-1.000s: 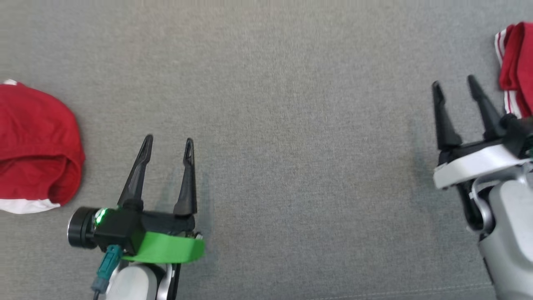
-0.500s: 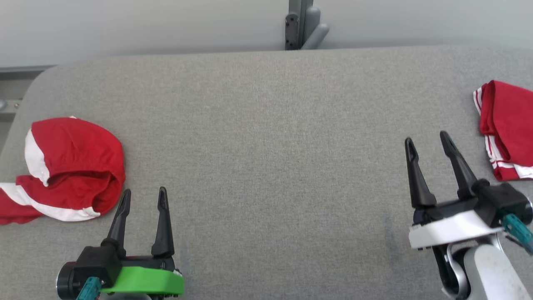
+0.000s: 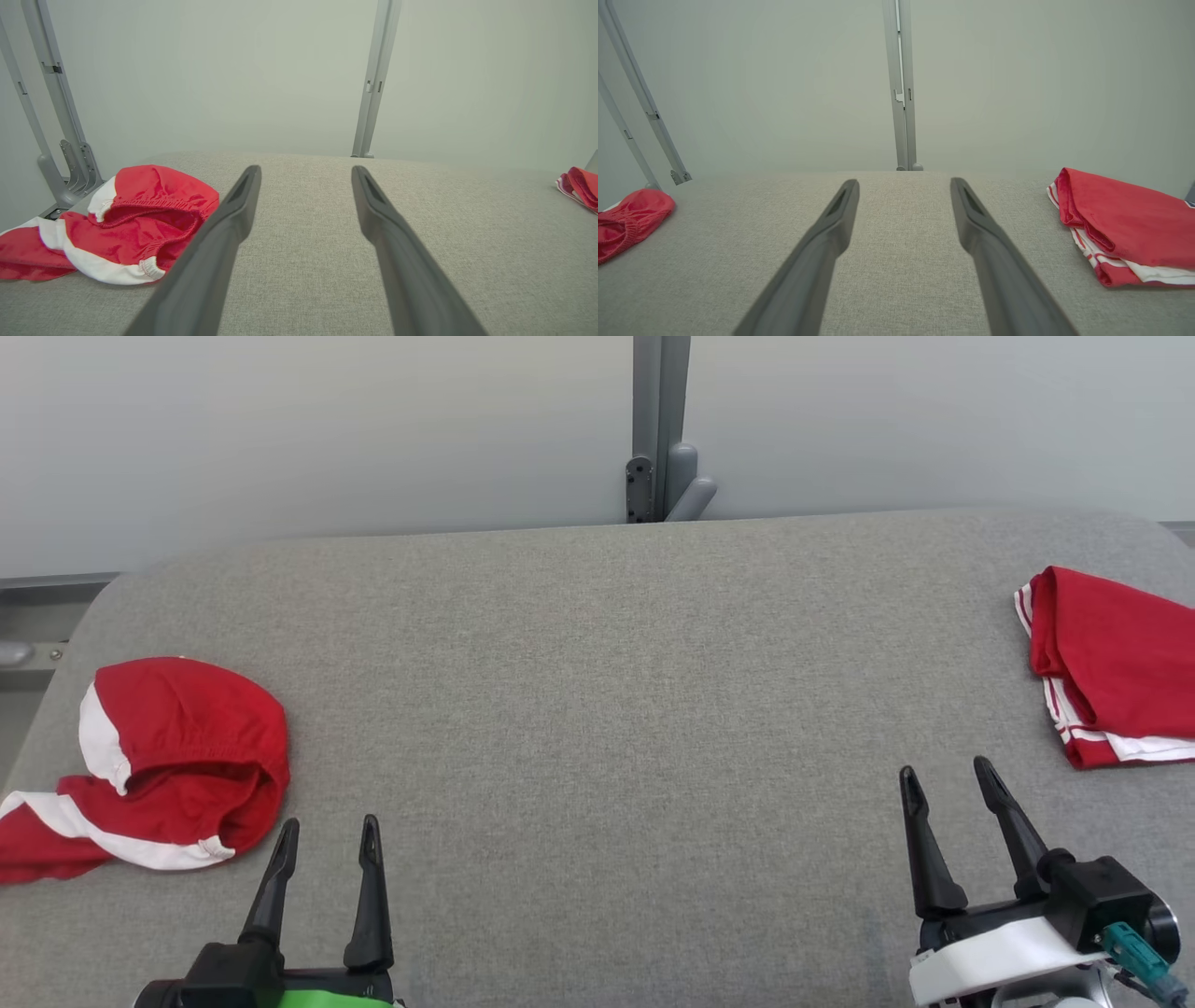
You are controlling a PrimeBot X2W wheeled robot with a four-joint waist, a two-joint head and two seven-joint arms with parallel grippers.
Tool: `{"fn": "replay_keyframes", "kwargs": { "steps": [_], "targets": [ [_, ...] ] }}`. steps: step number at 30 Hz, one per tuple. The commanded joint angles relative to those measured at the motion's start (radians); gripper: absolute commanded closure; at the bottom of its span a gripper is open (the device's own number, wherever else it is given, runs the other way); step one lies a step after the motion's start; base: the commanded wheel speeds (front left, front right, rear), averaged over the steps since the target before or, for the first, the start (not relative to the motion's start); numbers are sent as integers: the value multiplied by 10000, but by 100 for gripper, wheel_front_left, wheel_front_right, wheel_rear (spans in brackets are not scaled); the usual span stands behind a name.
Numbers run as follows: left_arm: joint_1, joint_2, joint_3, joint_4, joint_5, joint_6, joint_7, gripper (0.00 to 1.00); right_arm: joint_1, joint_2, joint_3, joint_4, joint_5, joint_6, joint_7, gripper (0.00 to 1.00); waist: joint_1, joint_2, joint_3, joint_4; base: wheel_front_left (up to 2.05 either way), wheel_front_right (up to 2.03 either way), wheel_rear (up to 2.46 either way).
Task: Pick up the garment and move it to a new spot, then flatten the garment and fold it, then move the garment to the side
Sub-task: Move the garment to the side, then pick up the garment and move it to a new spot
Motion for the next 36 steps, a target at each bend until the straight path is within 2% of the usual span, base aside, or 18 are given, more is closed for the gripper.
{"fn": "replay_keyframes", "kwargs": {
  "steps": [1, 23, 36],
  "targets": [
    [168, 4, 25, 35, 115, 30, -23, 0, 194, 22, 103, 72, -62, -11, -35, 0, 1, 0, -106, -96, 0, 0, 0],
    [266, 3, -179, 331, 381, -82, -23, 0, 478, -87, 247, 220, 122, -11, -35, 0, 1, 0, -228, 23, 0, 0, 0],
    [67, 3, -267, 367, 403, -104, -22, 0, 578, -164, 266, 87, 43, -11, -35, 0, 1, 0, -232, 657, 0, 0, 0]
  ]
}}
